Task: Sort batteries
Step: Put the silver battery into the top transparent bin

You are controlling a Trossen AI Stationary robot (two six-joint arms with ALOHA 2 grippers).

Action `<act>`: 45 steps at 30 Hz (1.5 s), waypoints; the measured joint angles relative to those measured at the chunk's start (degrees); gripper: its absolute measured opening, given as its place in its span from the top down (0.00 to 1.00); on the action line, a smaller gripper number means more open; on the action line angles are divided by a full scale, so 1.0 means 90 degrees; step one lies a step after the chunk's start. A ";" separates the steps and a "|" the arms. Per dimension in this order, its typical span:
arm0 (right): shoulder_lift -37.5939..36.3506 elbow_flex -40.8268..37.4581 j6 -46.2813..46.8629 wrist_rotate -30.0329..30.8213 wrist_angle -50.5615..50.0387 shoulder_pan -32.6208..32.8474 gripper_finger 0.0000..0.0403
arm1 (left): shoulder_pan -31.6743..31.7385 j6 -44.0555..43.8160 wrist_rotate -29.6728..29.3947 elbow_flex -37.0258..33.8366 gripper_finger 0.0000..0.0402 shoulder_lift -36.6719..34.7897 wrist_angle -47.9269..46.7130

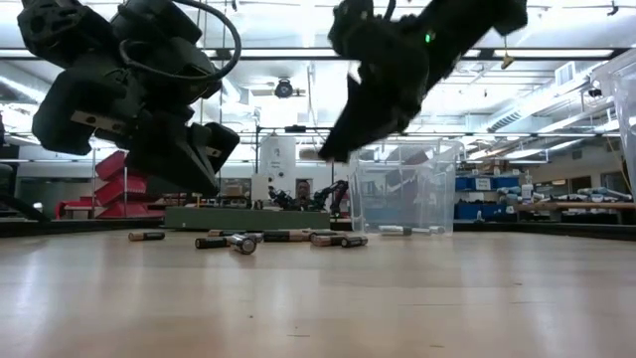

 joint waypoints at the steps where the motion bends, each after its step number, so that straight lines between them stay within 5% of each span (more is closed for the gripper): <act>1: -0.0116 0.0000 -0.0033 0.0002 -0.0025 -0.0012 0.93 | -0.0010 0.0000 -0.0022 0.0000 1.00 0.0000 0.0104; 14: -0.2014 0.0005 -0.0355 0.0022 -0.1462 -0.0811 0.93 | -0.0010 0.0012 -0.0179 0.0000 1.00 0.0000 0.0841; 25: -0.3348 0.0012 -0.0578 0.0017 -0.2469 -0.2739 0.93 | -0.0002 0.0161 -0.0855 0.0000 1.00 -0.0002 0.0959; 35: -0.3203 0.0012 -0.0561 -0.0680 -0.2442 -0.4726 0.93 | 0.0003 0.0338 -0.1180 0.0000 1.00 -0.0002 0.1227; 45: -0.2638 0.0012 -0.0609 -0.1371 -0.2394 -0.5406 0.92 | 0.0003 0.0359 -0.1545 0.0000 1.00 -0.0002 0.1223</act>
